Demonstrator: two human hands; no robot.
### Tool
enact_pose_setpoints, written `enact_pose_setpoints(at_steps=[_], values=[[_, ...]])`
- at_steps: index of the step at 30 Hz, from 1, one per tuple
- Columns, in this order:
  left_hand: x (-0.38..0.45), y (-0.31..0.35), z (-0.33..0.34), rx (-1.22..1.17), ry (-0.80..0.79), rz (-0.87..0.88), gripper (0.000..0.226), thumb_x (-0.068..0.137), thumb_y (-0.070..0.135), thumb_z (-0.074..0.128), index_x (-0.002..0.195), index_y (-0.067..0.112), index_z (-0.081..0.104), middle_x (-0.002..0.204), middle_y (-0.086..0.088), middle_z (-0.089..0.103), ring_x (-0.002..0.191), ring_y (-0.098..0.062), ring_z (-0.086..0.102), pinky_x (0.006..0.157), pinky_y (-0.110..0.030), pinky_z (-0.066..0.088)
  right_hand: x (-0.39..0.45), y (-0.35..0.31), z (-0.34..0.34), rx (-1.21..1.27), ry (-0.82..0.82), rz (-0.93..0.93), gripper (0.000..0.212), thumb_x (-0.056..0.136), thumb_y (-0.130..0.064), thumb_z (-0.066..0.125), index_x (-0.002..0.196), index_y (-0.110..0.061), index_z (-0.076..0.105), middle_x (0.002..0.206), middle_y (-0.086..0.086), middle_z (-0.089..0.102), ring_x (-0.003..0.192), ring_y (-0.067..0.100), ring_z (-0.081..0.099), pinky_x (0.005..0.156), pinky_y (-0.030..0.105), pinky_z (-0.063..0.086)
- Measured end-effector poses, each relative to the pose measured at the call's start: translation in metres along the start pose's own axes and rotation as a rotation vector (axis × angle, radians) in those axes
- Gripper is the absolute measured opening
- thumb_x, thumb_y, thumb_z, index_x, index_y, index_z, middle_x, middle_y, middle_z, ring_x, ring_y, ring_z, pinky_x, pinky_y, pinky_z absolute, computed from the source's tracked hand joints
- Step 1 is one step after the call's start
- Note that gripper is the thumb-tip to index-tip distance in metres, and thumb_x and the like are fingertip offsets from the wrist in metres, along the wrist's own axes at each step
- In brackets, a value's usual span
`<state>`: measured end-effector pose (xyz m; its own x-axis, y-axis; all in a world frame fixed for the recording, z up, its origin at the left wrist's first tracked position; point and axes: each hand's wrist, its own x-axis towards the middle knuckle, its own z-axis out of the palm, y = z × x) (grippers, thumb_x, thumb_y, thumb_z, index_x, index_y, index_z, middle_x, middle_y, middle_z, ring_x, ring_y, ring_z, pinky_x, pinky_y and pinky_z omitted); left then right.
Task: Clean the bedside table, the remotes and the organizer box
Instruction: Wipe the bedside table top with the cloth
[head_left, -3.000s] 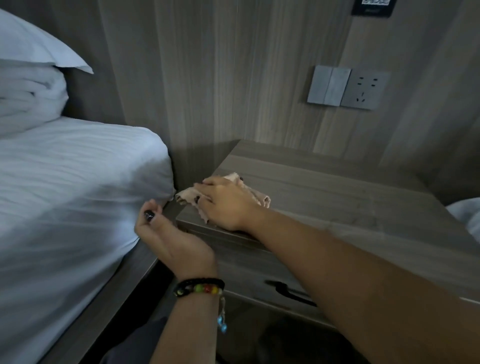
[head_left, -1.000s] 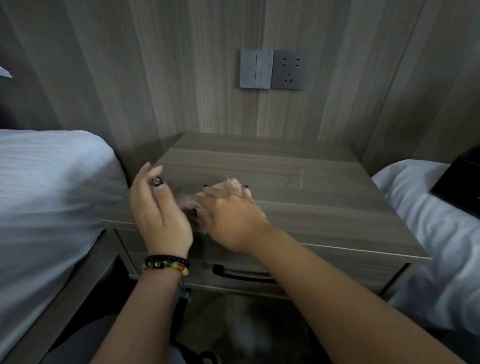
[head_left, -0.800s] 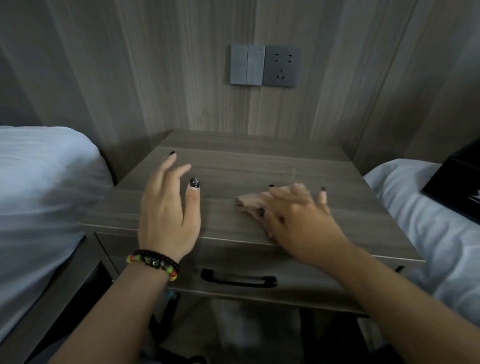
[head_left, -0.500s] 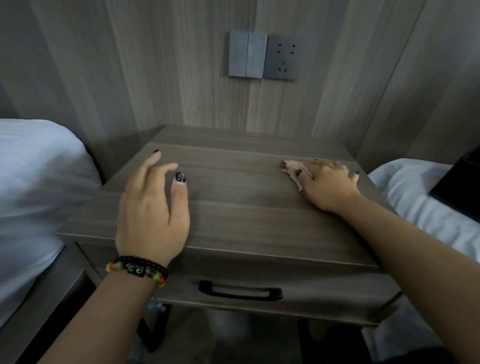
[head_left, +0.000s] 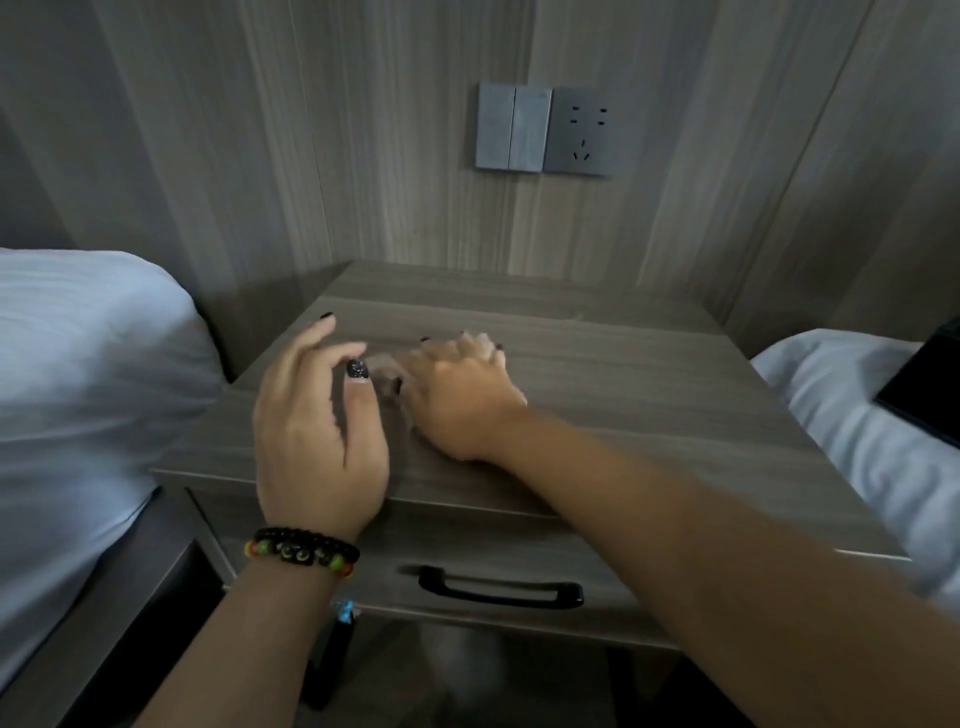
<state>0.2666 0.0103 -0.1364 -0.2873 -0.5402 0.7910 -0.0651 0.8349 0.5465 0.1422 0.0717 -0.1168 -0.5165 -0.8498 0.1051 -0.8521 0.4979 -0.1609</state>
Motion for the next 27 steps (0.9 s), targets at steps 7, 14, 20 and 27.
enact_pose_setpoints(at_steps=[7,14,20,27], values=[[0.018,-0.047,-0.036,0.122,0.067,-0.283,0.037,0.087,0.026,0.043,0.115,0.008,0.06,0.136,-0.015,0.05,0.129,-0.025,0.041,0.107,-0.032,0.029,-0.045,0.082,-0.015,0.06,0.148,-0.086,0.044,0.094,-0.039,0.028,0.129,-0.03,0.053,0.129,0.003,0.057,0.123,0.031,0.048,0.109,0.048,0.03],[0.009,-0.039,-0.025,0.235,0.013,-0.308,0.039,0.086,0.034,0.041,0.114,0.018,0.062,0.135,-0.003,0.054,0.12,-0.029,0.051,0.096,-0.046,0.038,0.018,0.154,-0.02,-0.057,0.252,0.534,0.036,0.096,-0.03,0.033,0.109,-0.015,0.063,0.124,0.025,0.057,0.119,0.045,0.048,0.104,0.05,0.036],[0.004,-0.04,-0.019,0.173,0.209,-0.197,0.032,0.082,0.027,0.043,0.103,0.02,0.066,0.126,0.002,0.062,0.103,-0.029,0.062,0.08,-0.051,0.047,0.094,0.148,-0.019,0.004,0.221,0.777,0.05,0.097,-0.038,0.029,0.131,-0.01,0.053,0.142,0.023,0.044,0.134,0.043,0.033,0.113,0.05,0.024],[0.002,-0.042,-0.02,0.119,0.236,-0.145,0.036,0.075,0.023,0.043,0.099,0.013,0.068,0.121,-0.001,0.064,0.104,-0.027,0.063,0.079,-0.052,0.047,0.113,0.029,0.005,0.029,0.102,0.124,0.046,0.095,-0.035,0.036,0.136,-0.021,0.052,0.138,0.023,0.049,0.129,0.043,0.041,0.109,0.049,0.032]])
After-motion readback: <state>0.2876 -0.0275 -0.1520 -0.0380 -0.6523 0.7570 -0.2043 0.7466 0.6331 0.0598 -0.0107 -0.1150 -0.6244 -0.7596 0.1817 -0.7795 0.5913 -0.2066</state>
